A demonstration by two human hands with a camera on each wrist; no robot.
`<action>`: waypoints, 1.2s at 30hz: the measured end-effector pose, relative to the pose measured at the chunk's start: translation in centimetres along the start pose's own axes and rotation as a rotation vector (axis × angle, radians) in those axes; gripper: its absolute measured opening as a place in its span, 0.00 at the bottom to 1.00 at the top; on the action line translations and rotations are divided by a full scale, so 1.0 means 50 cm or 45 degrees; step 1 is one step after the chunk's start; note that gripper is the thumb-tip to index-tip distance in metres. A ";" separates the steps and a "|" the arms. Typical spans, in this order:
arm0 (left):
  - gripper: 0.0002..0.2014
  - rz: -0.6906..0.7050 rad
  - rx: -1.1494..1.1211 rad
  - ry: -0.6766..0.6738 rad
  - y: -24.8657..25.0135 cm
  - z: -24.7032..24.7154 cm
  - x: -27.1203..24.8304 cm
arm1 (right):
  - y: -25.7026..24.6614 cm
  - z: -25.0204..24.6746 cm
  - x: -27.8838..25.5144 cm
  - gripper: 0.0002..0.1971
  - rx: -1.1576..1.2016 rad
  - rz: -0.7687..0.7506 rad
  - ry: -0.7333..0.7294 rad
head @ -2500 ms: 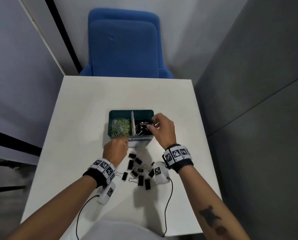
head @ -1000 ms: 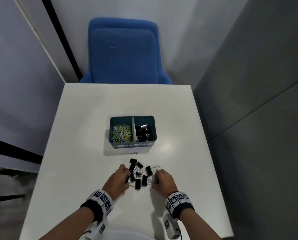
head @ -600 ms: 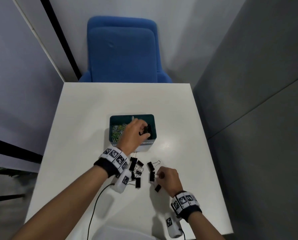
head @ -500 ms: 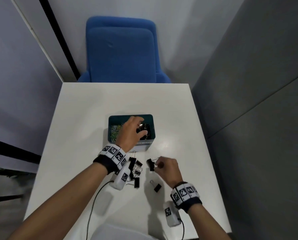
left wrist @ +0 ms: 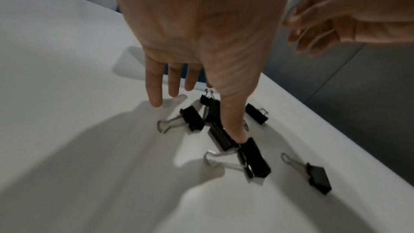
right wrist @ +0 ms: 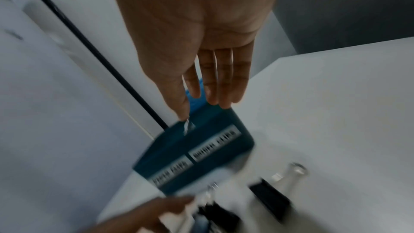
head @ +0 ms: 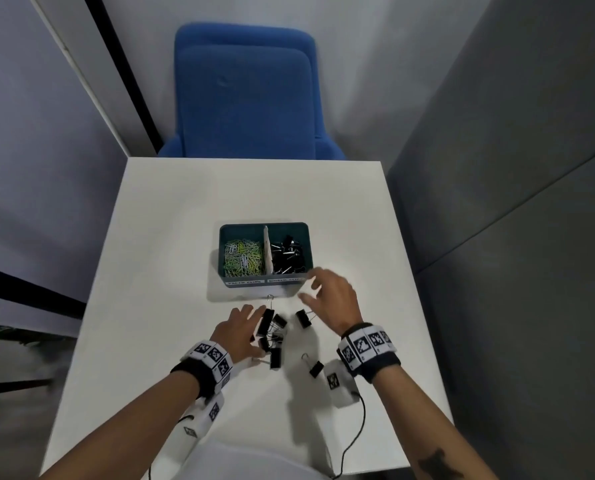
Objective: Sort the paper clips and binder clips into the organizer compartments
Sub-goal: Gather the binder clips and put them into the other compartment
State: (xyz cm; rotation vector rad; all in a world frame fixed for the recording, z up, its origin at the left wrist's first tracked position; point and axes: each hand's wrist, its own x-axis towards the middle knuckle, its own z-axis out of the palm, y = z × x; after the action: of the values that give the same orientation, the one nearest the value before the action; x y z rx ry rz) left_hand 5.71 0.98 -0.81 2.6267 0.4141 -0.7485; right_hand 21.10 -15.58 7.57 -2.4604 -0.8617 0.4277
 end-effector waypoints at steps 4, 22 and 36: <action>0.56 0.034 0.110 -0.054 0.007 0.017 0.004 | 0.069 0.075 -0.072 0.48 -0.356 -0.001 -0.578; 0.28 0.203 0.066 0.080 0.067 0.042 0.012 | 0.090 0.199 -0.046 0.21 -0.256 -0.035 -0.457; 0.17 0.223 -0.295 0.237 0.069 -0.013 0.000 | 0.126 0.188 -0.083 0.02 -0.031 0.156 -0.325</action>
State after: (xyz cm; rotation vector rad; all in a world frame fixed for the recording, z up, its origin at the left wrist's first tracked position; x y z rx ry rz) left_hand 7.28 -1.80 0.62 2.4799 0.2965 -0.3775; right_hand 16.93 -19.26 -3.13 -2.5256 -0.8206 0.7927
